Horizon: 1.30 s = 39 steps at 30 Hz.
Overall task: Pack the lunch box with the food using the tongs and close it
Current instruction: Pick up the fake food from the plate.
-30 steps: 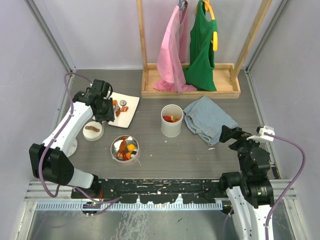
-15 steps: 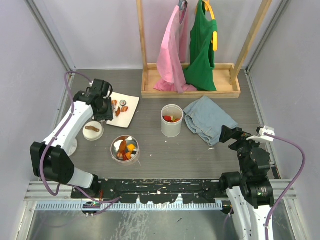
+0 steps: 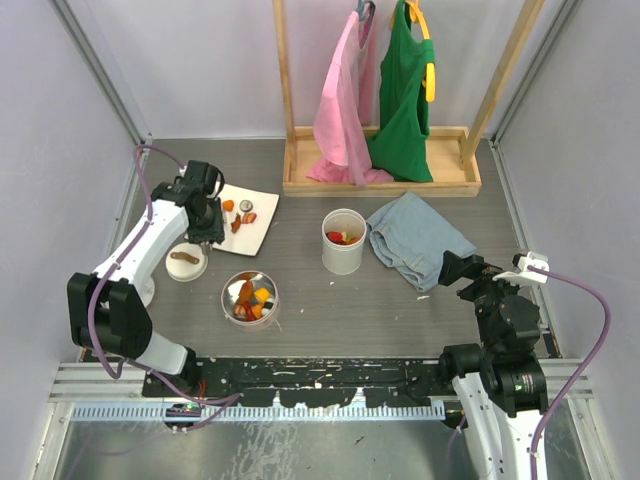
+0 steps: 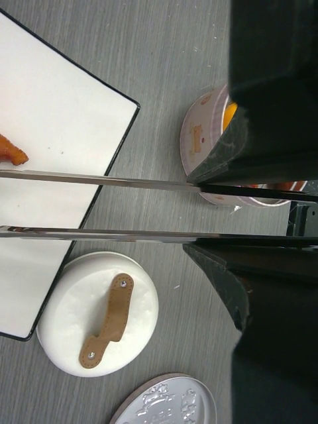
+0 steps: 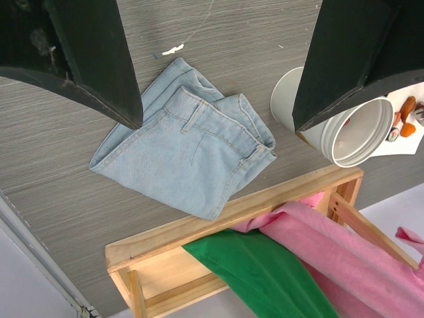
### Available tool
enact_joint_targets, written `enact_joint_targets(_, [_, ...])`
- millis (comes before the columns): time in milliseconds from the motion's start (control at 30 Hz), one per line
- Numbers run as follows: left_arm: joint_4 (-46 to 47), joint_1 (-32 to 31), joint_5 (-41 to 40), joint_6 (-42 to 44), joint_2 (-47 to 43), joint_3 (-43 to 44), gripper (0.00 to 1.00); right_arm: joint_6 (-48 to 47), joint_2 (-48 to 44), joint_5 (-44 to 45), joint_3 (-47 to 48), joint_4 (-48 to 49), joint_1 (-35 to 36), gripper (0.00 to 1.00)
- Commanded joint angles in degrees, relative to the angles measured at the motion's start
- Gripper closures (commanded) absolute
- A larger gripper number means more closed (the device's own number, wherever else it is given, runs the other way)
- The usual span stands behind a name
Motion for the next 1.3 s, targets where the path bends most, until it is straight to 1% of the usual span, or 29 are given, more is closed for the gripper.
enact_joint_targets(0, [2.87, 0.93, 0.04, 0.82, 0.69, 0.57, 0.65, -0.54, -0.78, 1.14, 0.44, 3.10, 0.42, 0.00])
enact_joint_targets(133, [3.28, 0.91, 0.73, 0.98, 0.45, -0.62, 0.65, -0.62, -0.68, 1.14, 0.43, 3.16, 0.48, 0.00])
enact_joint_targets(333, [2.82, 0.93, 2.26, 0.99, -0.48, -2.64, 0.69, -0.63, -0.90, 1.23, 0.35, 3.15, 0.43, 0.00])
enact_joint_targets(500, [1.63, 0.91, 2.06, 1.67, -3.26, -4.91, 0.72, -0.63, -0.78, 1.22, 0.35, 3.16, 0.47, 0.00])
enact_joint_targets(767, [-1.24, 0.94, 2.96, 2.03, -9.46, -6.62, 0.78, -0.54, -0.97, 1.22, 0.35, 3.12, 0.48, 0.00])
enact_joint_targets(1000, [-5.09, 0.91, 4.15, 2.43, -16.82, -5.52, 0.80, -0.36, -1.18, 1.18, 0.35, 3.08, 0.48, 0.00])
enact_joint_targets(1267, [-11.49, 0.30, 11.76, 1.48, -24.55, -5.83, 0.81, -0.19, -1.34, 1.31, 0.38, 2.93, 0.48, 0.00])
